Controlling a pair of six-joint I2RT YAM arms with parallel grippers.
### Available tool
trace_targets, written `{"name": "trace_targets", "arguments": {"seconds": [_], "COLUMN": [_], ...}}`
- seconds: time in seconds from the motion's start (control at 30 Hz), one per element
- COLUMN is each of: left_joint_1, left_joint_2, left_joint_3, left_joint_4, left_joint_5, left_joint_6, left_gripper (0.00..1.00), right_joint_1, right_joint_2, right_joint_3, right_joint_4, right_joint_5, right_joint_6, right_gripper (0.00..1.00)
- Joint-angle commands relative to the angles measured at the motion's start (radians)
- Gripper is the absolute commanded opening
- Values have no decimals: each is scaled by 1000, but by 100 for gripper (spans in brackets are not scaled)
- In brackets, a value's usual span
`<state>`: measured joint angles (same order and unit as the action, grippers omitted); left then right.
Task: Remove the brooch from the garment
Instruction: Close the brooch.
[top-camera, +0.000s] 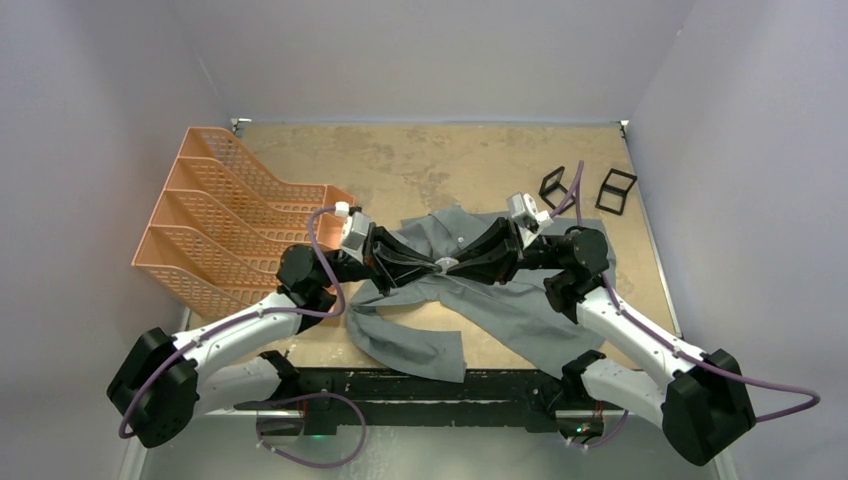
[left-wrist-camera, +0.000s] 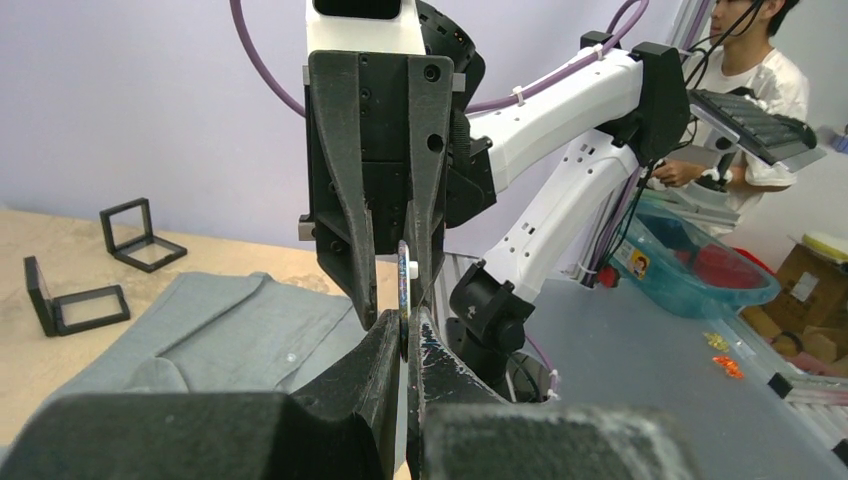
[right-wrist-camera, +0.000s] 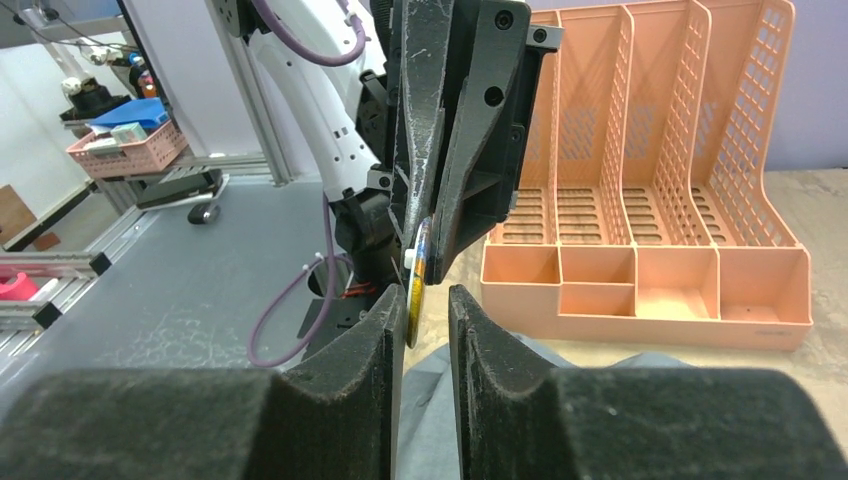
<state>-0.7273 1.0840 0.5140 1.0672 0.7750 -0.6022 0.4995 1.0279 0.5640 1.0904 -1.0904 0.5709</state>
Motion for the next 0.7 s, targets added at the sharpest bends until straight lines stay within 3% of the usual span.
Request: {"name": "trace_targets", "arguments": {"seconds": [0.0, 0.67], "left_joint_1": [-24, -74], "left_joint_2": [-38, -92], "left_joint_3": [17, 5], "left_joint_4": [30, -2], "left_joint_5": [44, 81], "left_joint_6": [28, 126], "left_gripper": [0, 0], "right_joint_1": [1, 1], "right_joint_2": [15, 25], "right_joint_3": [14, 30], "right_joint_4": [29, -16], "right_joint_5": [95, 164], "right_joint_6": [13, 49], "right_gripper": [23, 12]}}
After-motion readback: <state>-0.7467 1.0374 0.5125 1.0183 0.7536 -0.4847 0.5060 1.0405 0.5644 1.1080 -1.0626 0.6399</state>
